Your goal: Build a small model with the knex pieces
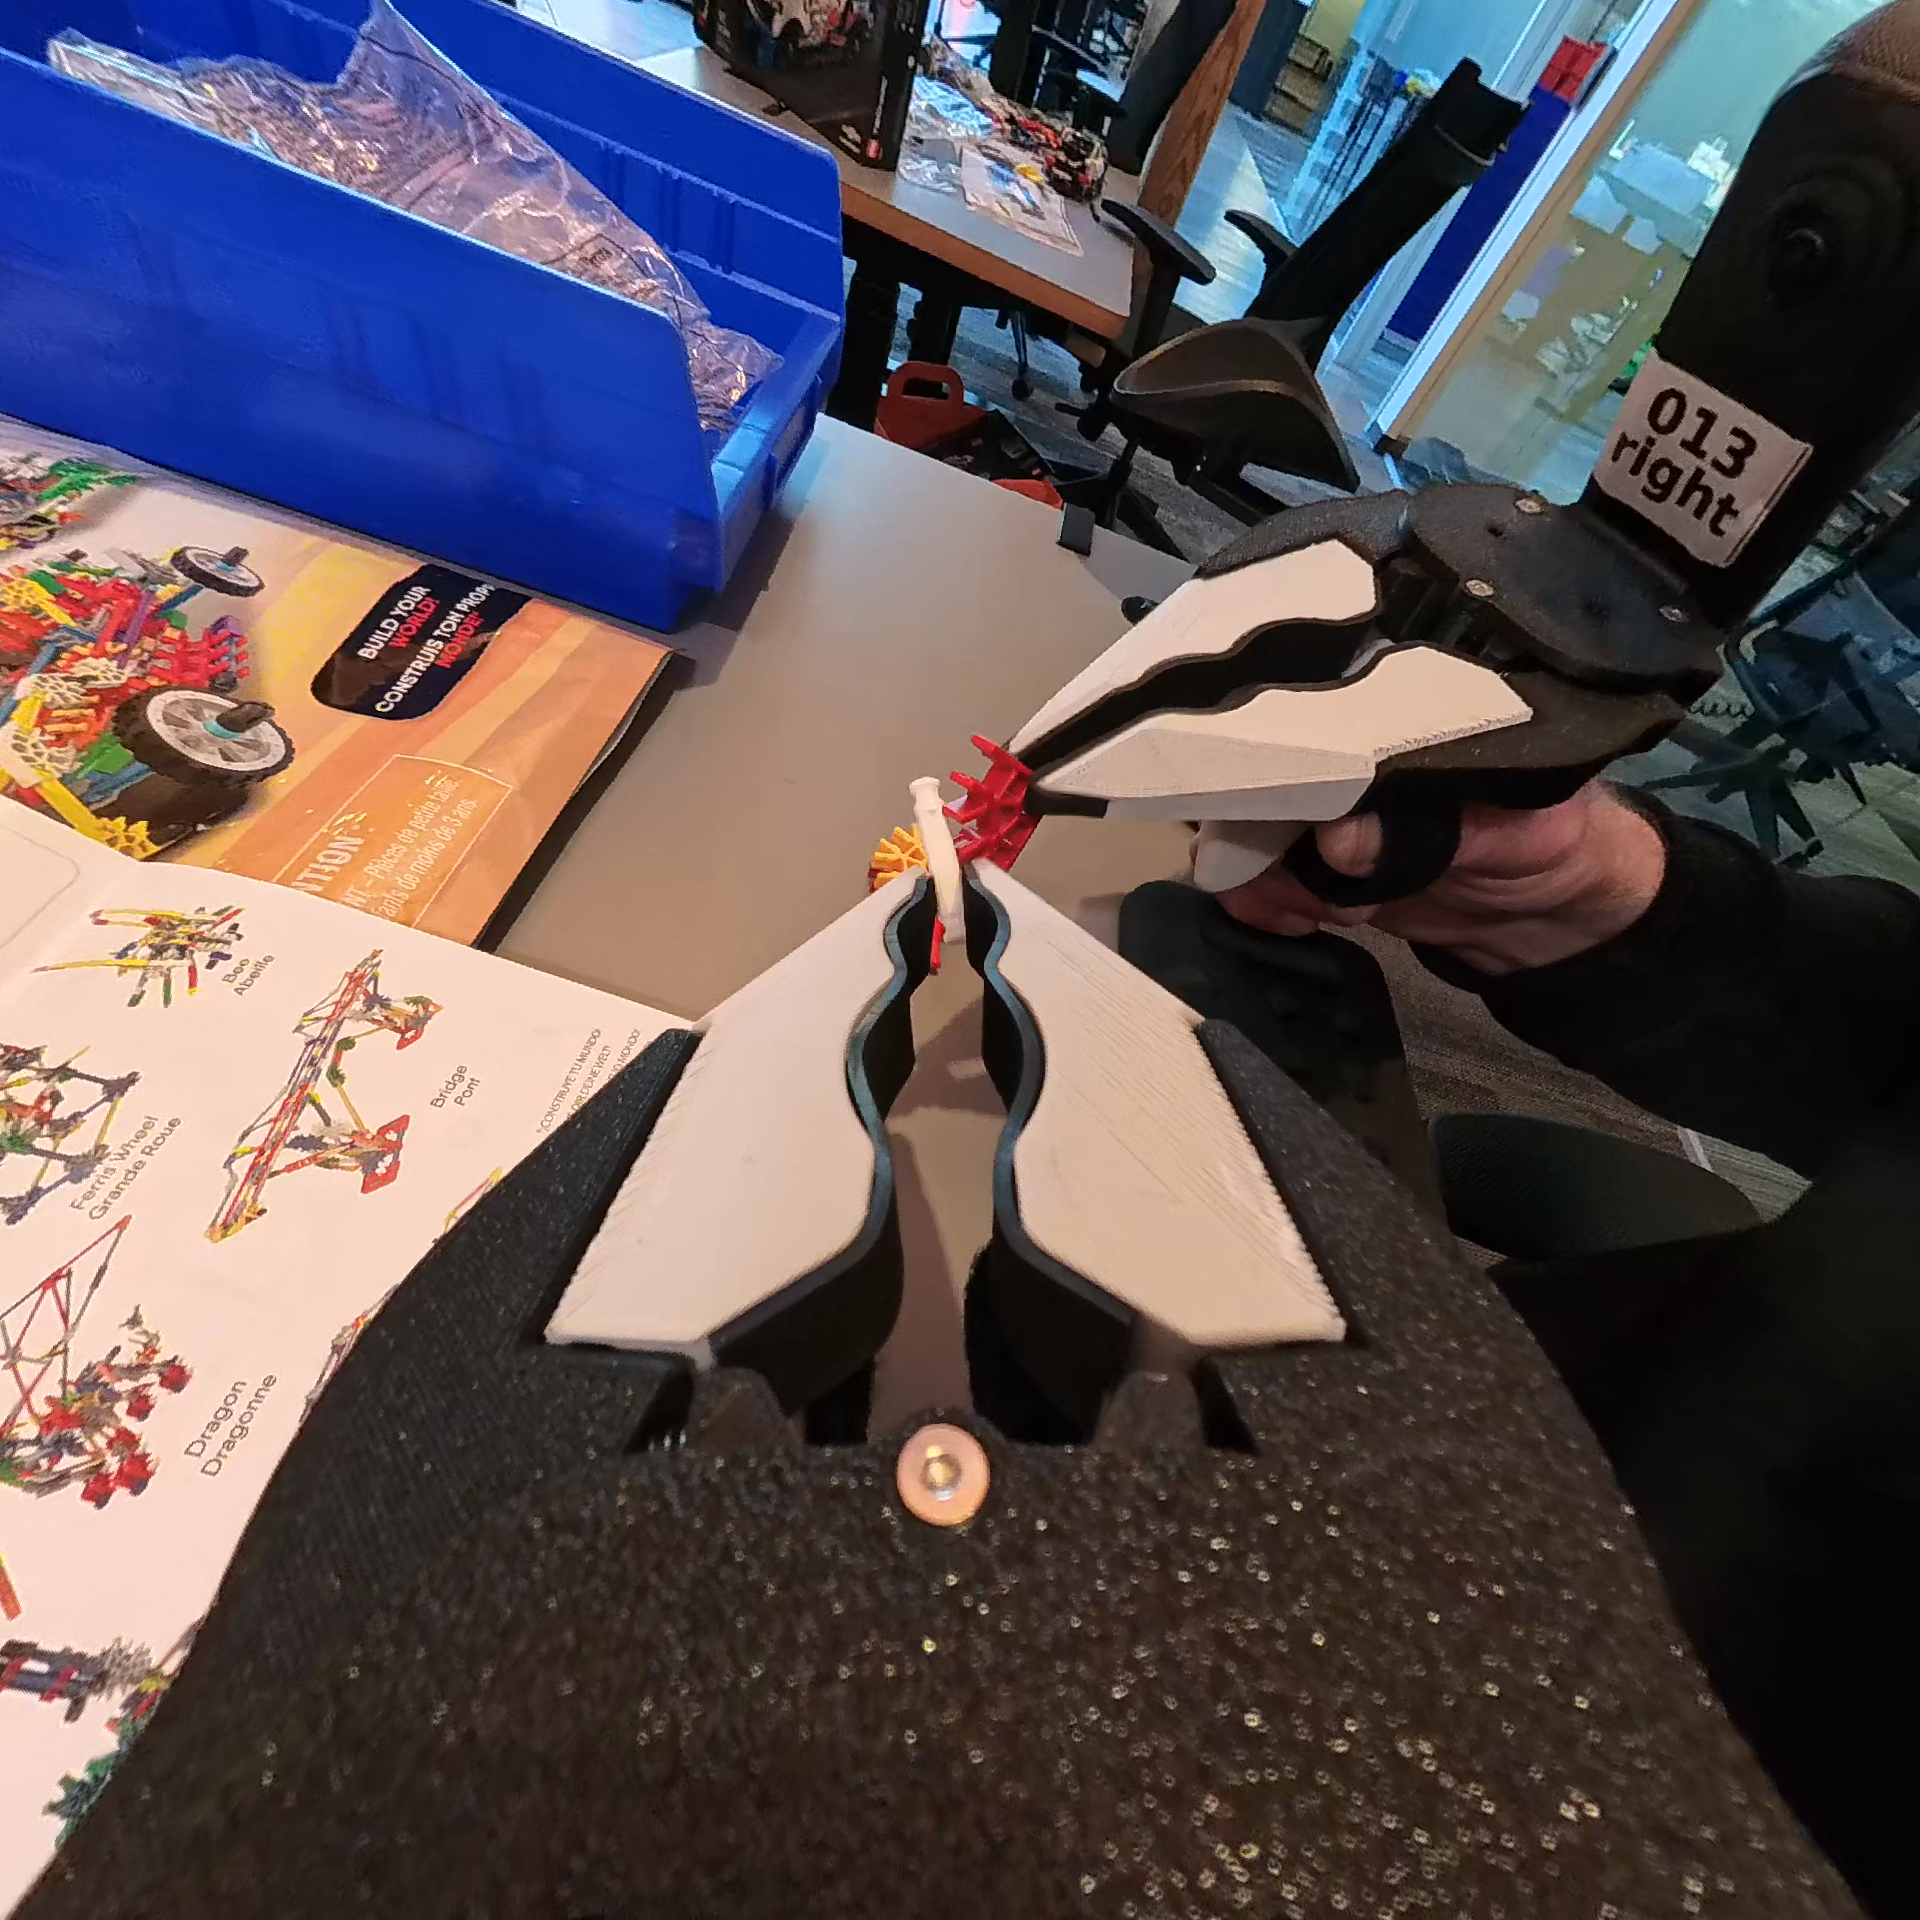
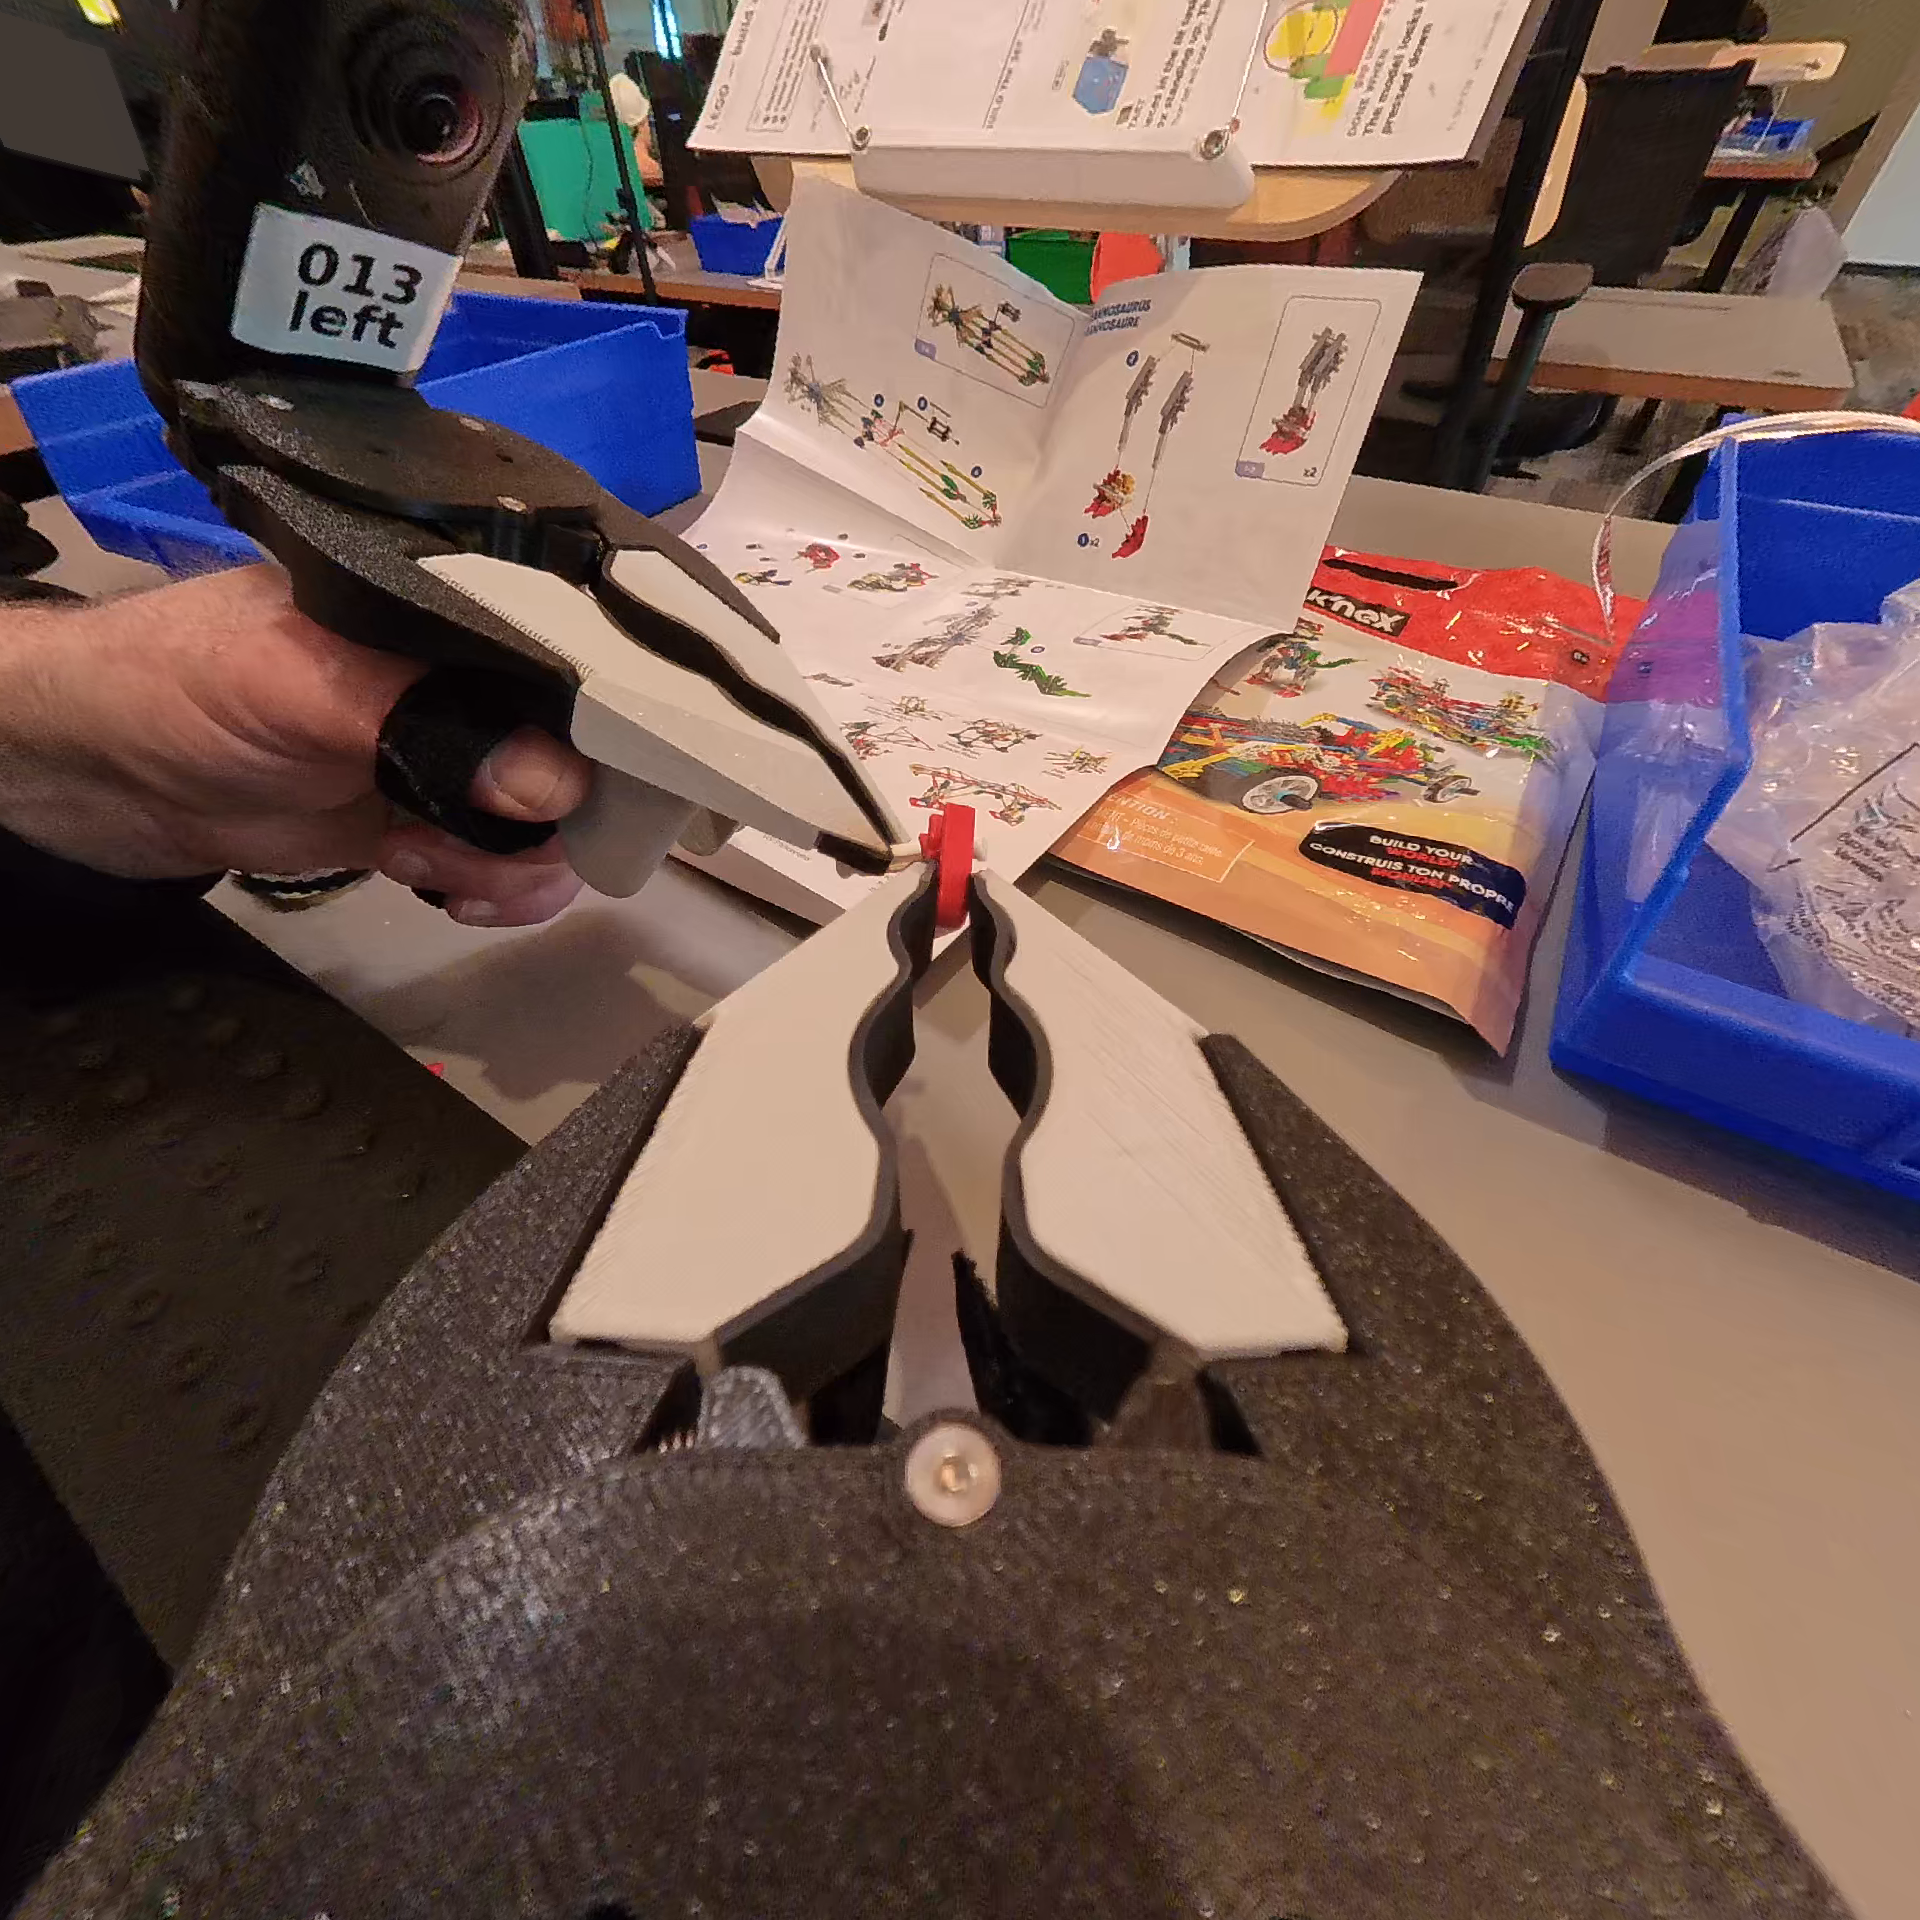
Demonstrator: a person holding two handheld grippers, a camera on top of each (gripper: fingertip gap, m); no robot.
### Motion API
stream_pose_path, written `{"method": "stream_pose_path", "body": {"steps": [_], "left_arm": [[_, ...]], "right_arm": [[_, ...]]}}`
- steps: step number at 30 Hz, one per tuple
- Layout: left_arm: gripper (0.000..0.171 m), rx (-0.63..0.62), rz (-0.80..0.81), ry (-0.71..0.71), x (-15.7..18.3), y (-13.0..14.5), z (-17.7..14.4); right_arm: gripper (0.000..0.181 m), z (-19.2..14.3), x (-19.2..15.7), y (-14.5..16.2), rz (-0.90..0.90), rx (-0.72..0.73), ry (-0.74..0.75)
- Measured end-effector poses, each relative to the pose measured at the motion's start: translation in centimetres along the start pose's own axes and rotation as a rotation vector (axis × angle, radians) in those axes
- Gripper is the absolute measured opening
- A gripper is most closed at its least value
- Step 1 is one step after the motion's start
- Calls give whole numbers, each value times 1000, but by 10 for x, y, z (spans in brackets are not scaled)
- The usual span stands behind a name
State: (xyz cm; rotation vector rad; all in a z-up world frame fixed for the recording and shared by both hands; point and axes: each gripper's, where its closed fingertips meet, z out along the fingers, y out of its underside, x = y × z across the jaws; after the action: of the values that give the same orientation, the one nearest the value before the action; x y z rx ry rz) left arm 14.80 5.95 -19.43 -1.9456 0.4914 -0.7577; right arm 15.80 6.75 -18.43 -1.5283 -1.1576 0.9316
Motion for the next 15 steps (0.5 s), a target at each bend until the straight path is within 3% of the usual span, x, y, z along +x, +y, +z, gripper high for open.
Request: {"method": "stream_pose_path", "body": {"steps": [15], "left_arm": [[2, -4, -10, -7, -1, 4, 2]], "right_arm": [[5, 5, -6, 2, -184, -28, 101]]}}
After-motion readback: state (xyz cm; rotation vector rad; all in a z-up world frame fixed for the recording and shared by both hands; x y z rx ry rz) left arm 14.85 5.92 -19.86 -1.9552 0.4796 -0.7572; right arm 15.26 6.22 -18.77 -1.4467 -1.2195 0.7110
